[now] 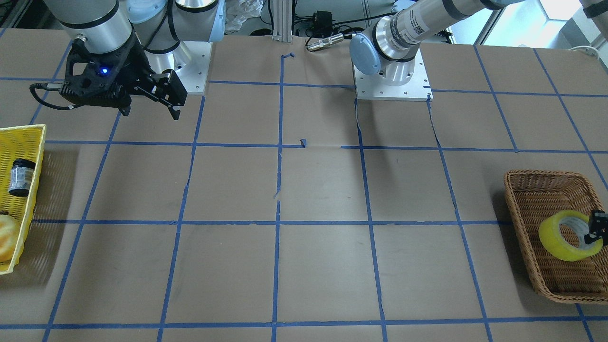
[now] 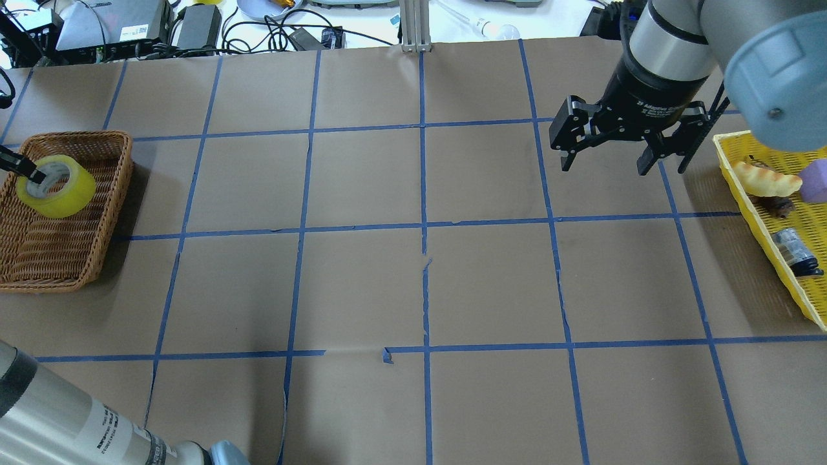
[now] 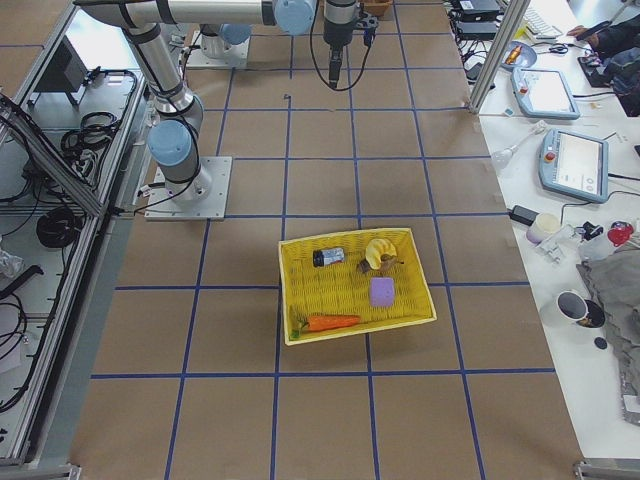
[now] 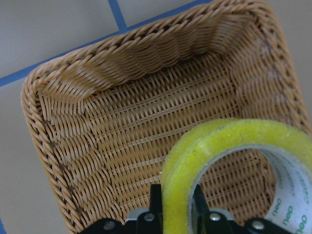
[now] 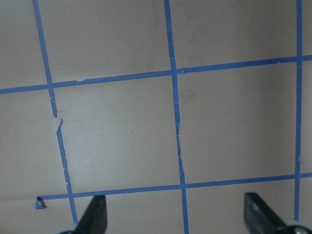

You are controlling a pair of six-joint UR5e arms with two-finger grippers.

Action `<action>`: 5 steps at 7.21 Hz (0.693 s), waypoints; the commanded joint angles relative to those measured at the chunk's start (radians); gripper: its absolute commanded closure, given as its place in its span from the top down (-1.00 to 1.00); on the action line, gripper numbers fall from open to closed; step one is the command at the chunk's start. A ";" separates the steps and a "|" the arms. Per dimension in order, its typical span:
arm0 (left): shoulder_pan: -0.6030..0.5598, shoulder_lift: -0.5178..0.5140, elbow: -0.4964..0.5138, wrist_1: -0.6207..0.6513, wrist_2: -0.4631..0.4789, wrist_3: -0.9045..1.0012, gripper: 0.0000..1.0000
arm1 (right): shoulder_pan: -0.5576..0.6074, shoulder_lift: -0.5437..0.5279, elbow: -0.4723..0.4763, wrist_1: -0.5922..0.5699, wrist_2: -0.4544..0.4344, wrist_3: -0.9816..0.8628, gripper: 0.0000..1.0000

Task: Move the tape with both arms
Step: 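Carry the tape roll into the wicker basket and open the left gripper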

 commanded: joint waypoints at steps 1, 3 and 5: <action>-0.030 0.025 -0.002 -0.004 -0.035 -0.072 0.62 | 0.000 0.000 0.000 0.001 0.000 0.000 1.00; -0.247 0.216 0.013 -0.260 0.048 -0.367 0.66 | 0.000 0.000 0.000 0.001 0.000 0.000 1.00; -0.433 0.373 -0.040 -0.290 0.059 -0.644 0.70 | -0.003 0.000 0.000 0.001 0.000 -0.001 1.00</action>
